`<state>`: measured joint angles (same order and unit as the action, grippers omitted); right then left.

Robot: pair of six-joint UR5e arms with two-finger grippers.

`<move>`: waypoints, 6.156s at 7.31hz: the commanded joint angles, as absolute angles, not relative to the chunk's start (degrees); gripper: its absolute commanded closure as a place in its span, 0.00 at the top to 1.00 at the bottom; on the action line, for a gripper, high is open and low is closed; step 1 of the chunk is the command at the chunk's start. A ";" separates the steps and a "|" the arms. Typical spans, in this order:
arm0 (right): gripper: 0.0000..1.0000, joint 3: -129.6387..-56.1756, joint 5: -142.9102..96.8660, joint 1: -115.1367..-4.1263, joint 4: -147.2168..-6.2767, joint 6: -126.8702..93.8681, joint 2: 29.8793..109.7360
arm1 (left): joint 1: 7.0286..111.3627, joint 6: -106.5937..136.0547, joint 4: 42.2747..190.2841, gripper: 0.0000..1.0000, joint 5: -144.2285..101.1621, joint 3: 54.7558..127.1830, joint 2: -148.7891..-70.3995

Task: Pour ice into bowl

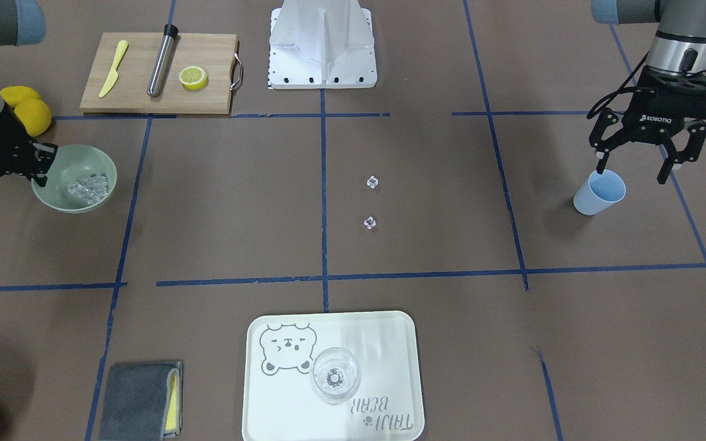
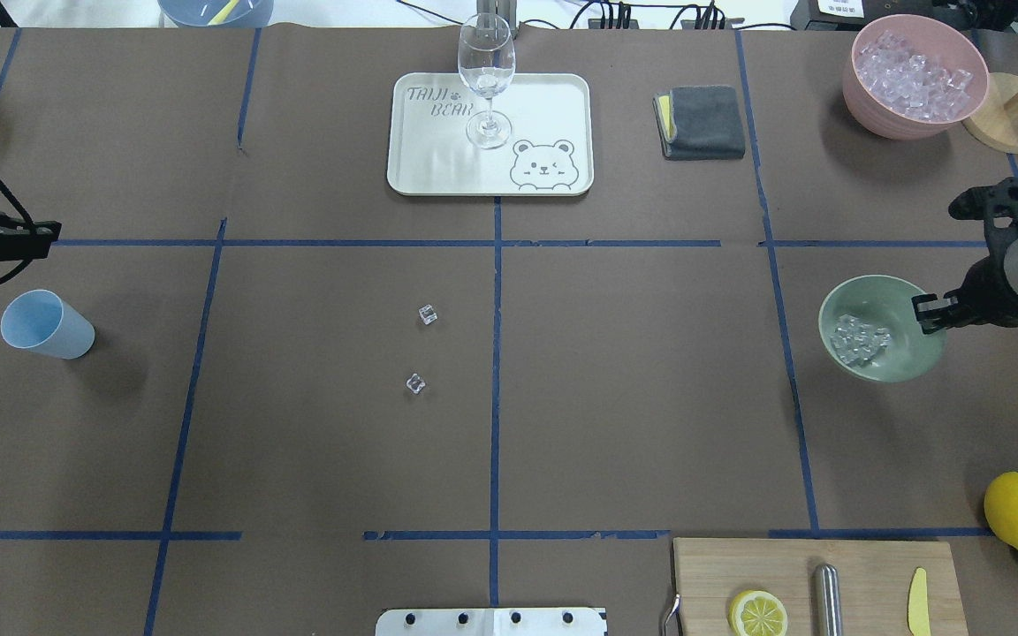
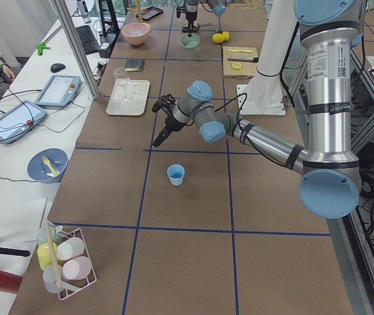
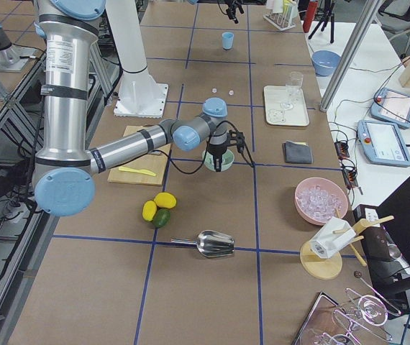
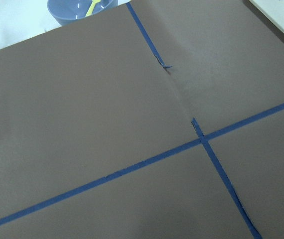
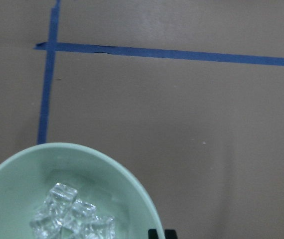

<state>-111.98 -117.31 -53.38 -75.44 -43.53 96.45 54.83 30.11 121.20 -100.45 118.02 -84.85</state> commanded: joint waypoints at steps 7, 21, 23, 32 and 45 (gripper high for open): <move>1.00 -104.06 -118.12 -56.77 -73.13 -38.42 97.03 | 69.08 14.94 107.14 1.00 -108.46 117.25 -90.09; 1.00 -96.07 -138.07 -92.99 -84.73 1.25 94.92 | 89.73 -5.97 85.95 1.00 -132.70 102.58 -87.21; 1.00 -95.54 -139.30 -92.99 -84.64 0.62 95.01 | 89.82 -6.15 91.45 1.00 -133.06 98.12 -84.12; 1.00 -95.71 -139.83 -92.99 -84.64 0.70 95.01 | 90.00 -5.45 96.42 1.00 -134.91 95.45 -84.82; 1.00 -95.71 -139.83 -92.99 -84.64 0.70 95.27 | 90.00 1.14 96.86 1.00 -134.91 95.45 -84.99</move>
